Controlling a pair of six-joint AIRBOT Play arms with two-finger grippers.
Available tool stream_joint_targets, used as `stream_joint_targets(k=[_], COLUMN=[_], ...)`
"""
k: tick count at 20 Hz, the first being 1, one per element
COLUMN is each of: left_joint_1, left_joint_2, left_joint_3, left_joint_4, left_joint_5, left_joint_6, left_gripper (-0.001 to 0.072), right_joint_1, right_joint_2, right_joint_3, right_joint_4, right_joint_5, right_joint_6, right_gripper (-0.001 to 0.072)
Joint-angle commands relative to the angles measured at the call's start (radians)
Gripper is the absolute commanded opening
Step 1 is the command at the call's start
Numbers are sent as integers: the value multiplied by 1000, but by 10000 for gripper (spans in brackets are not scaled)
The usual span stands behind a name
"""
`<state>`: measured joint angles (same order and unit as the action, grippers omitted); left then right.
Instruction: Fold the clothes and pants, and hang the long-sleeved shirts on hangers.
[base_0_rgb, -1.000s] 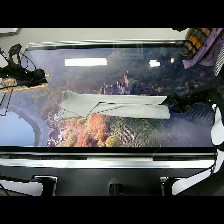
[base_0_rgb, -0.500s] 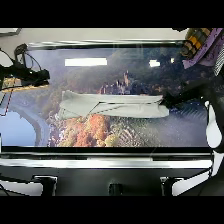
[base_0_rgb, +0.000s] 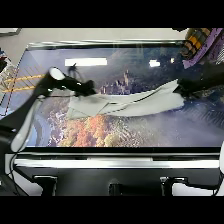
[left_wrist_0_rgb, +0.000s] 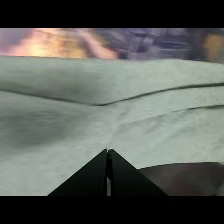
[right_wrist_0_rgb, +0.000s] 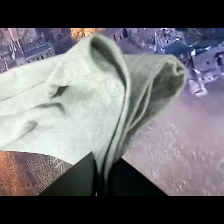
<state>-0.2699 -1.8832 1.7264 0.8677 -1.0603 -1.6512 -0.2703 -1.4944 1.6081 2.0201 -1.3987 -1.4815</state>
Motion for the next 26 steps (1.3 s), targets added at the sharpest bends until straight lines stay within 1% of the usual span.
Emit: stream_joint_targets(k=[1, 4, 7, 10, 11, 15, 19, 21, 22, 24, 26], left_joint_1=[-151, -260, -336, -387, -406, -463, -499, -483, -460, -395, -304], left_joint_2=[-101, -147, -197, -285, -320, -437, -450, -440, -428, -387, -314], left_joint_3=[-4, -2, 13, 127, 176, 323, 330, 330, 330, 330, 330], left_joint_4=[-231, -303, -378, -407, -409, -409, -432, -434, -431, -409, -289], left_joint_5=[161, 262, 352, 353, 352, 355, 388, 341, 290, 165, 21], left_joint_6=[6, 5, 5, 4, -10, -111, -118, -118, -99, -31, -25], left_gripper=[13, 12, 11, 11, 11, 11, 11, 11, 10, 9, 9], right_joint_1=[0, 0, 0, 0, 0, 0, 0, 1, 1, 5, 50], right_joint_2=[61, 63, 64, 69, 74, 89, 89, 85, 80, 66, 51], right_joint_3=[110, 209, 259, 271, 271, 271, 270, 270, 269, 269, 269], right_joint_4=[-72, -73, -73, -71, -69, -67, -64, -57, -38, 22, 29], right_joint_5=[-89, -145, -173, -204, -207, -196, -164, -145, -144, -146, -144], right_joint_6=[85, 117, 122, 129, 129, 129, 119, 113, 109, 100, 98], right_gripper=[32, 32, 33, 33, 33, 33, 33, 33, 33, 33, 33])
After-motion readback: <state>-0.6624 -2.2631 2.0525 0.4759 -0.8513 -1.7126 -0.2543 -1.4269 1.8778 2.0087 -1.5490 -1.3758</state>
